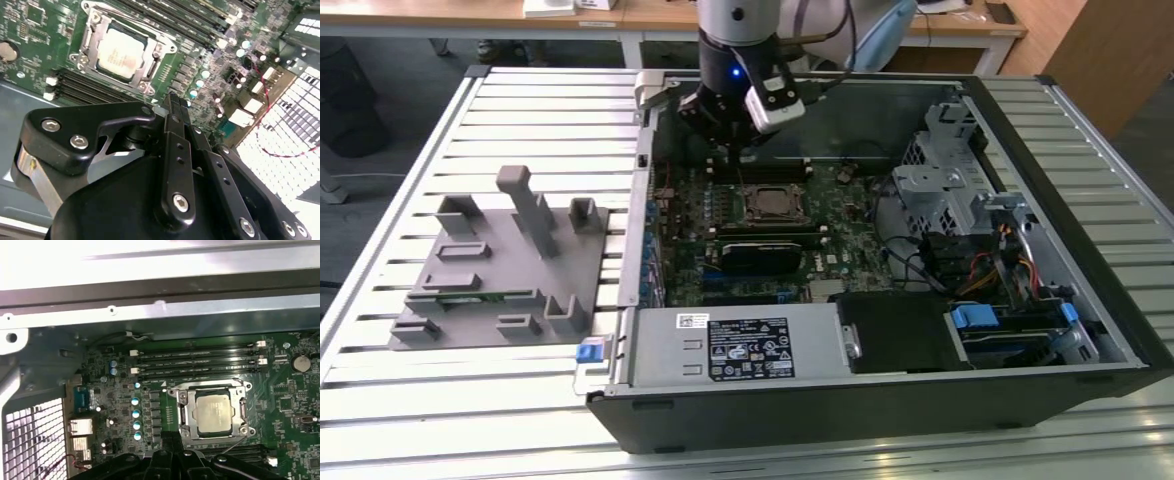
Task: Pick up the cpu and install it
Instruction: 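Install the first cpu locking lever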
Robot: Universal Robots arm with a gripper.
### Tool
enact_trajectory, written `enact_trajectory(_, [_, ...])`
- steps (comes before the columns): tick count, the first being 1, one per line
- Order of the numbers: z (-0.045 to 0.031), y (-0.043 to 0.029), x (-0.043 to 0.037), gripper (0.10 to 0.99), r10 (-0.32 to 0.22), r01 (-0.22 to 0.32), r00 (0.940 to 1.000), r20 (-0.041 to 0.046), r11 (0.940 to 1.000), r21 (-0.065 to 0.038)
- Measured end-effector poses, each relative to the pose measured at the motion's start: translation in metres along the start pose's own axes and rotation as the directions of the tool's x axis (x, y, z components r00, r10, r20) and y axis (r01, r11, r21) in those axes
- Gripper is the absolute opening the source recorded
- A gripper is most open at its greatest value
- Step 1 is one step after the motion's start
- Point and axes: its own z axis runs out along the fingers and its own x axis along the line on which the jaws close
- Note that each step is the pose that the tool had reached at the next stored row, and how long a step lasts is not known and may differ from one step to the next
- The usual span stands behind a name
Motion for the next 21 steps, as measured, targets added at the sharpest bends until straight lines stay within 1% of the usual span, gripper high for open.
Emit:
enact_trajectory(1, [0.0001,-0.0002,0.0024,0.106,-0.002,0.002,1.0000,0.0000,1.0000,0.000])
enact_trajectory(3, [0.0008,0.0005,0.0031,0.106,-0.005,0.005,1.0000,0.0003,1.0000,0.000])
enact_trajectory(7, [0.0025,0.0069,0.0049,0.106,-0.005,0.005,1.0000,0.0005,1.0000,0.000])
enact_trajectory(10, [0.0066,0.0084,0.0093,0.106,-0.005,0.005,1.0000,0.0018,1.0000,-0.001])
enact_trajectory(13, [0.0083,0.0088,0.0098,0.106,-0.007,0.007,1.0000,0.0016,1.0000,0.000])
enact_trajectory(17, [0.0103,0.0150,0.0104,0.106,-0.010,0.010,1.0000,0.0016,1.0000,0.000])
enact_trajectory(21, [0.0117,0.0182,0.0108,0.106,-0.014,0.014,0.9999,0.0015,0.9999,-0.001])
